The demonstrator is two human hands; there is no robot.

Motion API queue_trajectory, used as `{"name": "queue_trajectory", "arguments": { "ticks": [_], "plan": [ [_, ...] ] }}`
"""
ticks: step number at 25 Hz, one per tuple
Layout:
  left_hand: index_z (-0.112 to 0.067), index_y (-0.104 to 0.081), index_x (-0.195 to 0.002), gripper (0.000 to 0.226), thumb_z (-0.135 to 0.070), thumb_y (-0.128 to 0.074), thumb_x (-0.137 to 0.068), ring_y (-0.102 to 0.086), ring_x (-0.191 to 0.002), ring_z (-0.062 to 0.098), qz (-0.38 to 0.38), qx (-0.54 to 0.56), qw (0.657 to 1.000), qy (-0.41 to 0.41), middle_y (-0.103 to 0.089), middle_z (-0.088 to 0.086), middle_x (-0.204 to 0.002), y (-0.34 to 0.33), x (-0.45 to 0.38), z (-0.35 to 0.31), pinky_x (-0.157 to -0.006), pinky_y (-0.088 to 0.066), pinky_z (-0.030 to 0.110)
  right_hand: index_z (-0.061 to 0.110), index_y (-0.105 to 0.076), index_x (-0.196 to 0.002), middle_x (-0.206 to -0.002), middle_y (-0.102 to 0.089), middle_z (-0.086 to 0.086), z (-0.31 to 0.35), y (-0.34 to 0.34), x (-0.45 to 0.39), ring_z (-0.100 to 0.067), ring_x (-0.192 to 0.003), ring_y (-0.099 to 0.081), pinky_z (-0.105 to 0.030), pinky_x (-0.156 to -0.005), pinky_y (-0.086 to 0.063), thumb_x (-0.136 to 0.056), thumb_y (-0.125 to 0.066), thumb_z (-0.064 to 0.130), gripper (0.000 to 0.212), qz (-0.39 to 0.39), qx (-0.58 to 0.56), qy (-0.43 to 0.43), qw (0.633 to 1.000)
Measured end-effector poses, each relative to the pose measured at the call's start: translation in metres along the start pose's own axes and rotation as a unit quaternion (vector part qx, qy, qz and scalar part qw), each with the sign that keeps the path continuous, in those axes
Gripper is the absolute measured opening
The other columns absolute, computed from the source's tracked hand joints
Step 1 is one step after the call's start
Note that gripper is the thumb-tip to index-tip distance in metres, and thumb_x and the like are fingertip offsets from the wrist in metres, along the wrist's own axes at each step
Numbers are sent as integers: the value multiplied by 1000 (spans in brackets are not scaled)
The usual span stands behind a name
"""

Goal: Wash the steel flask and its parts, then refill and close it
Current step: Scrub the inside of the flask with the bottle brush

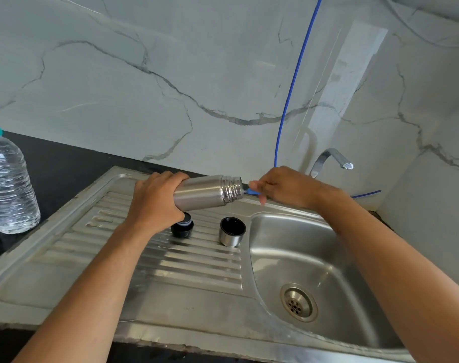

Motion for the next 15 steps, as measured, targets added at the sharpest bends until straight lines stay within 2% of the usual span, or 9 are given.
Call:
{"name": "queue_trajectory", "arguments": {
  "ticks": [2, 4, 5, 6, 8, 10, 11, 13, 15],
  "plan": [
    [-30, -58, -129, 81, -19, -89, -55, -56, -96, 20, -8, 2, 1000, 13, -64, -7, -106, 3, -1, 6, -82, -44, 42, 20, -73, -99, -80, -62, 3, -7, -4, 2, -19, -70, -60, -33, -61, -45, -102, -58, 43, 28, -116, 144, 96, 978],
    [-31, -58, -128, 82, -19, -90, -54, -57, -96, 21, -12, 17, 1000, 20, -64, -7, -106, 5, -2, 8, -81, -45, 42, 19, -73, -103, -81, -61, -1, -12, -11, 8, -27, -66, -59, -32, -54, -40, -99, -65, 26, 12, -243, 319, 154, 903],
    [-31, -58, -128, 82, -19, -90, -54, -57, -96, 22, -15, 25, 999, 19, -64, -7, -107, 5, -2, 8, -81, -46, 42, 18, -73, -100, -77, -60, -1, -10, -12, 10, -28, -64, -57, -31, -54, -35, -96, -67, 19, 8, -282, 360, 165, 874],
    [-30, -58, -128, 82, -19, -90, -53, -58, -96, 22, -20, 29, 999, 17, -65, -7, -107, 6, -2, 6, -81, -47, 43, 17, -72, -98, -74, -60, -1, -6, -11, 11, -29, -63, -56, -31, -54, -32, -94, -67, 15, 7, -300, 365, 169, 865],
    [-29, -60, -127, 82, -16, -90, -52, -59, -96, 24, -38, 17, 999, 6, -66, -6, -107, 6, -2, 4, -81, -47, 43, 19, -70, -95, -75, -62, 1, 2, -7, 11, -30, -66, -59, -32, -55, -38, -99, -57, 19, 13, -261, 315, 148, 900],
    [-26, -62, -126, 81, -14, -89, -50, -60, -95, 25, -59, -5, 998, -13, -67, -4, -105, 4, 1, 1, -80, -45, 42, 24, -69, -95, -74, -62, 5, 7, 0, 8, -25, -74, -60, -36, -66, -45, -106, -46, 29, 26, -127, 213, 80, 966],
    [-25, -63, -125, 81, -13, -89, -49, -61, -95, 26, -66, -9, 998, -19, -67, -3, -105, 3, 1, -1, -80, -43, 42, 26, -70, -91, -71, -59, 7, 5, 3, 7, -19, -74, -58, -35, -70, -45, -107, -45, 35, 31, -60, 156, 47, 985],
    [-25, -63, -126, 82, -13, -89, -49, -61, -97, 26, -69, -15, 997, -33, -68, -4, -107, 2, 1, -4, -83, -43, 43, 25, -71, -81, -64, -55, 7, 0, 8, 7, -9, -65, -52, -30, -69, -40, -106, -46, 43, 40, 9, 54, 25, 998],
    [-25, -62, -127, 82, -13, -90, -50, -60, -100, 25, -74, -29, 996, -46, -68, -4, -109, 5, 0, -3, -86, -43, 44, 22, -70, -75, -60, -56, 11, -18, 15, 14, -4, -59, -51, -28, -68, -40, -105, -48, 47, 44, 19, 6, 25, 999]
  ]
}}
Point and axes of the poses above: each hand's wrist, its own x-axis away from the middle knuckle, its own y-axis out of the back of the hand, z = x × y, the point moved 2 cm from there along -x, towards the middle knuckle
